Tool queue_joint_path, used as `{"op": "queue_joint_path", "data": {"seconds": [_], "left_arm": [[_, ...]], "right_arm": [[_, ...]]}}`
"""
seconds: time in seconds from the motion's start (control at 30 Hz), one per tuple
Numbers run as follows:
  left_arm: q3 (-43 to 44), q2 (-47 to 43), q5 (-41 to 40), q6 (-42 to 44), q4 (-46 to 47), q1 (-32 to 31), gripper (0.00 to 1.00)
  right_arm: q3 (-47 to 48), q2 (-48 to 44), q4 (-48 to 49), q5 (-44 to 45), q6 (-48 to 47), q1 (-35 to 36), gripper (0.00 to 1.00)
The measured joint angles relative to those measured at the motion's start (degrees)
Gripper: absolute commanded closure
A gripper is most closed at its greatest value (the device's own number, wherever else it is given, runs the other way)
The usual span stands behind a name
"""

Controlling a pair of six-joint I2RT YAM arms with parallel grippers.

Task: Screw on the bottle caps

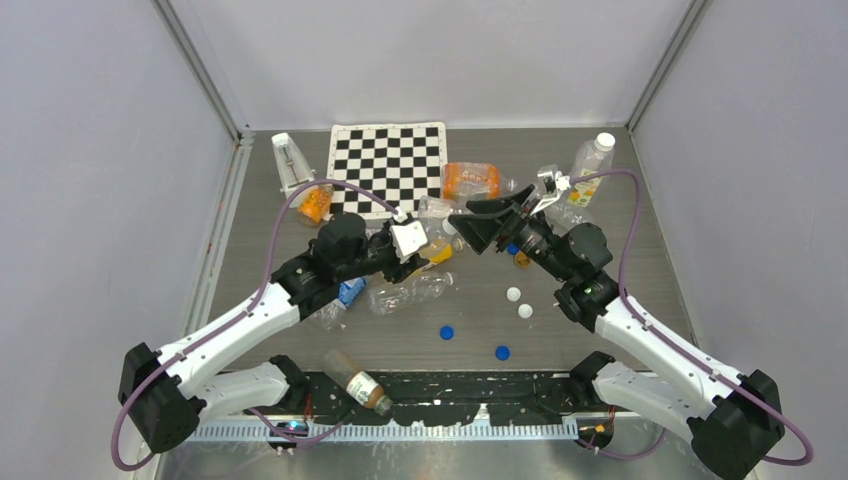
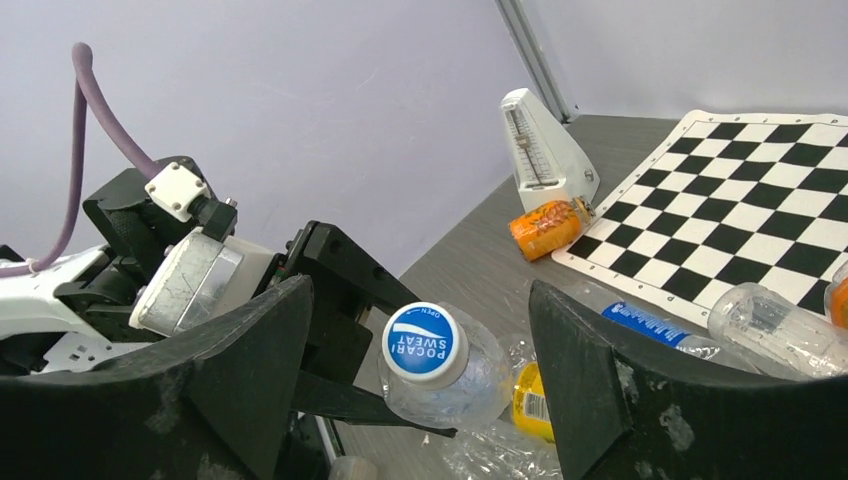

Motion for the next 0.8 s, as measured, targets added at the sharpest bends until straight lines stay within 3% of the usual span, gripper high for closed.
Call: {"op": "queue_joint_path", "data": {"seconds": [0.4, 0.47, 0.53, 0.57, 0.63, 0.8], "left_arm": [[0.00, 0.22, -0.02, -1.20, 1.07, 0.00, 1.00], [0.00, 0.24, -0.04, -1.25, 1.09, 0.00, 1.00], [0.00, 0.31, -0.13, -1.36, 1.05, 0.02, 1.00], [0.00, 0.35, -0.24, -1.38, 1.07, 0.00, 1.00], [0.02, 0.33, -0.17, -2.27, 1.05, 0.02, 1.00], [0.02, 0.39, -0.48, -2.91, 1.27, 0.00, 0.98]], "right_arm": [[3.50, 4.94, -5.11, -4.07, -2.69, 0.61, 0.43], [4.02, 5.70, -6.56, -4.26, -3.10, 1.09, 0.51], [4.96, 6.49, -7.80, -4.59, -3.76, 1.70, 0.69], [5.33, 6.73, -8.17, -4.66, -4.33, 1.97, 0.91], [5.84, 6.82, -9.25, -3.93, -6.62, 2.08, 0.99], [8.09, 6.84, -13.44, -3.43, -7.74, 2.27, 1.00]]}}
